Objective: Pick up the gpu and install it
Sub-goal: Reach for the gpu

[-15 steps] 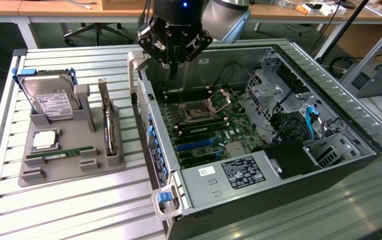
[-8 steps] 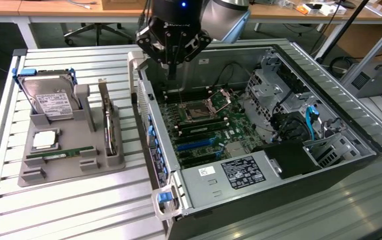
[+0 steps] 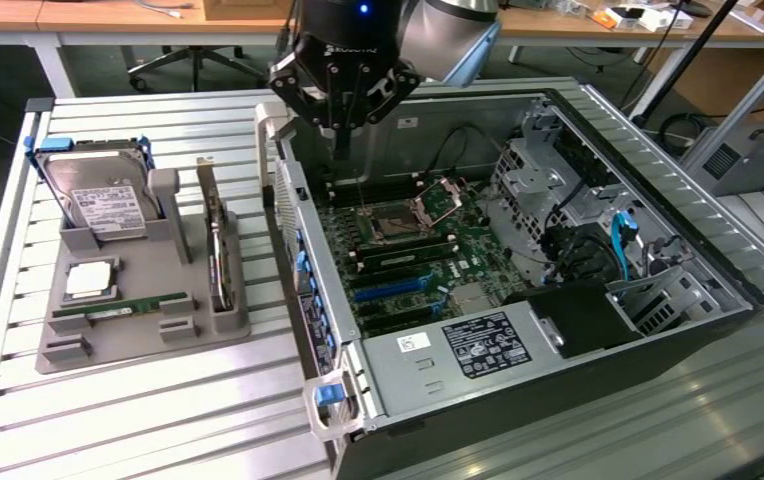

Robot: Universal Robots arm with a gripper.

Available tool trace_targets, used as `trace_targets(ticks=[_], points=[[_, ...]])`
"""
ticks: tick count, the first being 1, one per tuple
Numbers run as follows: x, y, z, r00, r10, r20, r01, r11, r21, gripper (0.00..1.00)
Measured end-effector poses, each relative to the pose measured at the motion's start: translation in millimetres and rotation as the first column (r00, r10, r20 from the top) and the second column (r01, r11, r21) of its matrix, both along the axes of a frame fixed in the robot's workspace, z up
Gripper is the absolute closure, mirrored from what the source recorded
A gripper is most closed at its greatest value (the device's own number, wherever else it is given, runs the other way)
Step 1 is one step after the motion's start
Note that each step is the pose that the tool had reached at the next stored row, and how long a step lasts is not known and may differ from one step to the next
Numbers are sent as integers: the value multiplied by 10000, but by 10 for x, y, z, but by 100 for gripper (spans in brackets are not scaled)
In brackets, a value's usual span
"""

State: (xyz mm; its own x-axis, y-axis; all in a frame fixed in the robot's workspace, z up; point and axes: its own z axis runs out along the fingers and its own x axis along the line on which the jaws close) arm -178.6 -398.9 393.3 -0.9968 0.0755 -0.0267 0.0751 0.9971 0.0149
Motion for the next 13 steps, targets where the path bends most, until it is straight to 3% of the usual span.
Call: trace_targets(ticks=[13], points=[[-39,0,0,10000,0,1,0,10000,-21,89]])
